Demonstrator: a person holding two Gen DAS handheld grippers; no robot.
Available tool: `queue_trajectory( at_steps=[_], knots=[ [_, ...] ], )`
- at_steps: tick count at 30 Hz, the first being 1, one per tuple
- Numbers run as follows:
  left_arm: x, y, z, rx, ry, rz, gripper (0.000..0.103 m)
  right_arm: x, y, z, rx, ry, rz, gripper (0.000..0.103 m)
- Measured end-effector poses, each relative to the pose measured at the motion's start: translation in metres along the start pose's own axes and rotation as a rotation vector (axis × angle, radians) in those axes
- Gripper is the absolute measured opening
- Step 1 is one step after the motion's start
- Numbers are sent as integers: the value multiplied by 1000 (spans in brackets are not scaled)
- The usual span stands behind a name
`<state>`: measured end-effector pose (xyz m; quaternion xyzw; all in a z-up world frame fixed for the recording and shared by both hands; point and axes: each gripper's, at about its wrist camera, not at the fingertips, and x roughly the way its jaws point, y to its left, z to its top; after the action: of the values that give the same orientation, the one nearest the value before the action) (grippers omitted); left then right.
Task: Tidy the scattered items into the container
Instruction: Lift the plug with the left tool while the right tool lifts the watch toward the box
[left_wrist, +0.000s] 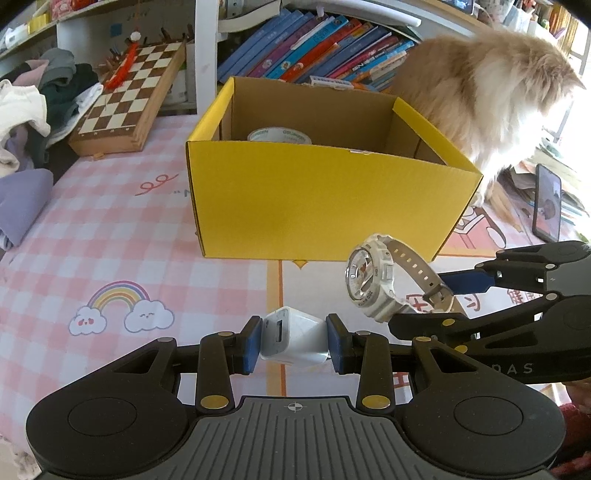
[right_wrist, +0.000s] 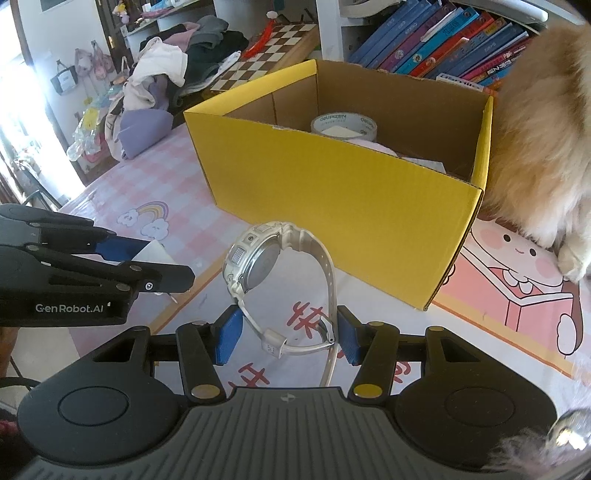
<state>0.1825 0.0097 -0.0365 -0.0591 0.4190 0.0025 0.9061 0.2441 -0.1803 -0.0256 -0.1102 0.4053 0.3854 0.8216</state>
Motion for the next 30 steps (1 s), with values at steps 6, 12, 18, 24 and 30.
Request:
queue_trajectory(
  at_steps=[6,12,18,24,30],
  knots=[
    [-3,0,-3,-3,-6,-2,35,-4,4,-2,-12,-3,0,52],
    [-7,1,-5,-7,-12,-3,35,-6,8,-4,-19,-4,0,52],
    [-11,1,-7,-6,-15,-7,35,-9,11,-6,-26,-4,0,52],
    [-13,2,-9,-7,-18,-7,35,-12,15,-6,-31,-8,-1,52],
    [-16,4,-10,-8,-22,-8,35,-11,19,-5,-37,-9,0,52]
  ],
)
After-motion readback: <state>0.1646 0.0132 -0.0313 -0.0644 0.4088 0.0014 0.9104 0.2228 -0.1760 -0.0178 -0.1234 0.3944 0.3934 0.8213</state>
